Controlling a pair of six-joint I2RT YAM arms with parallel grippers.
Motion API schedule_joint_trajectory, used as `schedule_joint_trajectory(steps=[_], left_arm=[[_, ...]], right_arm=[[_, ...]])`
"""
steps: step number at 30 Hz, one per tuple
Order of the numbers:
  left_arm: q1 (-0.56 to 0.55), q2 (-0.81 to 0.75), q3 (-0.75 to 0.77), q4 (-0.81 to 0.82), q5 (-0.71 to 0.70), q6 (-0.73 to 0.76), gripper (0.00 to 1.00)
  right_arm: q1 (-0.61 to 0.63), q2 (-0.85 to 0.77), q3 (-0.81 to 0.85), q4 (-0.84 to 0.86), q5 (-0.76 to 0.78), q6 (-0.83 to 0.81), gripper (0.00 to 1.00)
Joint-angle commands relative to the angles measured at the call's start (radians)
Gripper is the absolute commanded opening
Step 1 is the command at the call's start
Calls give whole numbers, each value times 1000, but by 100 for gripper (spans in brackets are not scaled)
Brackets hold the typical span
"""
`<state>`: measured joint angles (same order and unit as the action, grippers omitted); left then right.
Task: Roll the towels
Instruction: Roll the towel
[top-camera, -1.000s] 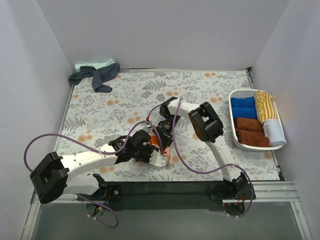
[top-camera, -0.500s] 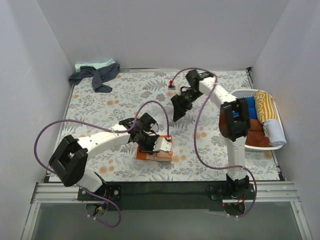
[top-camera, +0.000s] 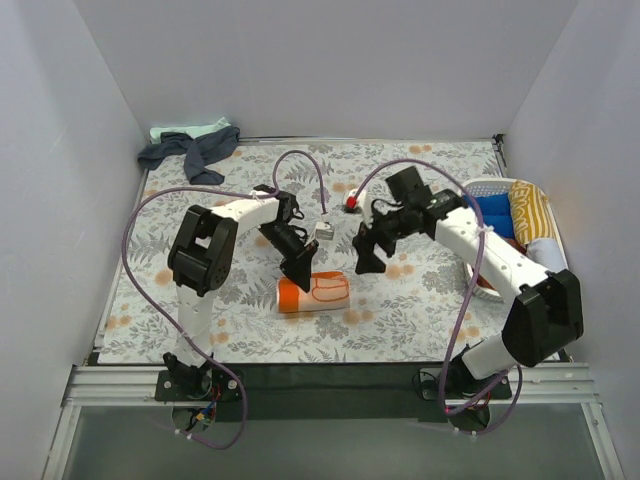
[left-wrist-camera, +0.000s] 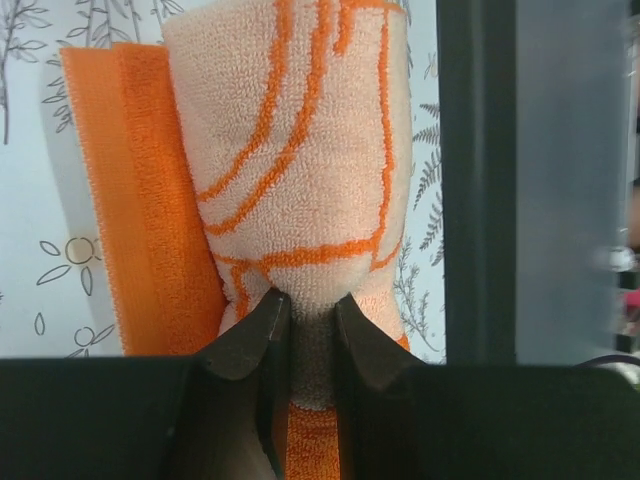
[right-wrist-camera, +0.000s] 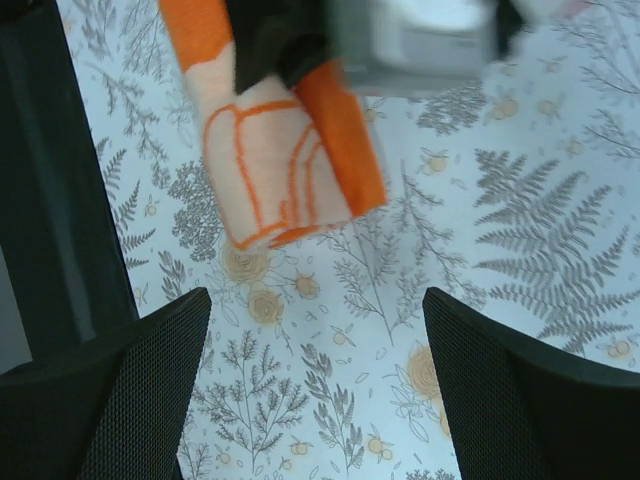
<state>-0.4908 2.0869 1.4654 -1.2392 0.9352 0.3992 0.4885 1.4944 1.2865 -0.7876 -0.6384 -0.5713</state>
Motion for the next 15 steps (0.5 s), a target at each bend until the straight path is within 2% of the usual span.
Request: schedule_joint_trajectory(steps=[1, 4, 8, 12, 15], left_arm=[[20, 122, 67, 12, -59, 112, 0], [35, 162, 113, 4, -56, 116, 0], [44, 188, 138, -5, -55, 113, 0], [58, 199, 133, -5, -56, 121, 1], [70, 206, 136, -3, -55, 122, 5]], right_arm=[[195, -58, -99, 227, 182, 13, 77], [318, -71, -156, 339, 328, -4, 80], [412, -14, -196, 441, 462, -42, 80], [455, 38, -249, 533, 502, -97, 80], [473, 92, -289, 548, 500, -144, 78]])
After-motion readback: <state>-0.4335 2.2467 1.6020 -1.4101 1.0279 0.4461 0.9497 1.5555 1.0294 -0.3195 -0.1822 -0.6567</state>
